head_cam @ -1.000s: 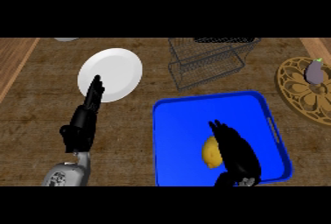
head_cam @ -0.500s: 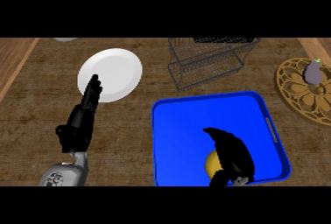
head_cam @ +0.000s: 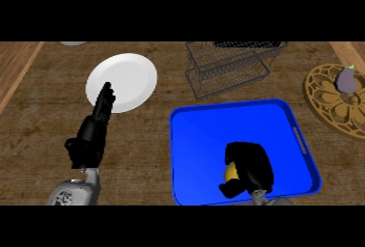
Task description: Pick the lemon from the tray and place it in the tiered basket
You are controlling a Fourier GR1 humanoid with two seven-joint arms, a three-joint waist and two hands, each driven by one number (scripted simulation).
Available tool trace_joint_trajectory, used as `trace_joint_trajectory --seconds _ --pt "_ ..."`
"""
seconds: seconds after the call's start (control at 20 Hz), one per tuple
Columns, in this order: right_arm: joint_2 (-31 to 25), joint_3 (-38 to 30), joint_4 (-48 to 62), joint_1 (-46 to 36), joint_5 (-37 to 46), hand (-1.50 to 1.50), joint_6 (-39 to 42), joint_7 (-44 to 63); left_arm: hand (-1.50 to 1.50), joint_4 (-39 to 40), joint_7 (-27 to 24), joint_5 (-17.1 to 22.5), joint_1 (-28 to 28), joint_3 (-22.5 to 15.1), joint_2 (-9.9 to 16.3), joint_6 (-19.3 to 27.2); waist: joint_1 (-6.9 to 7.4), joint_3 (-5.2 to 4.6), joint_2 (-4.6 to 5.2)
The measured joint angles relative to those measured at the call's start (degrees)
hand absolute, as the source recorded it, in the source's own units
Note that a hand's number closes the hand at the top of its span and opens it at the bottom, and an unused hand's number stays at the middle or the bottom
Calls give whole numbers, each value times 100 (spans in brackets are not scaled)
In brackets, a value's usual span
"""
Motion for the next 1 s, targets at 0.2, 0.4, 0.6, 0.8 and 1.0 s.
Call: trace_joint_trajectory --seconds 0.2,0.4,0.6,0.8,1.0 --pt "59 357 475 -638 419 150 701 116 0 68 -43 -51 -43 -33 -25 10 63 -9 9" --pt "256 693 1031 -1336 670 150 1453 232 0 49 -30 -60 -27 -59 -39 -7 86 -5 17" --pt "436 669 1197 -1770 883 150 1681 365 0 91 -77 -70 14 -24 -58 -4 41 7 18" --pt "486 483 630 -2111 994 150 2104 620 0 135 -34 -41 -85 57 -29 -35 4 14 15" --pt "501 290 -327 -2351 987 150 2643 950 0 110 -107 16 27 122 38 -102 -23 16 1"
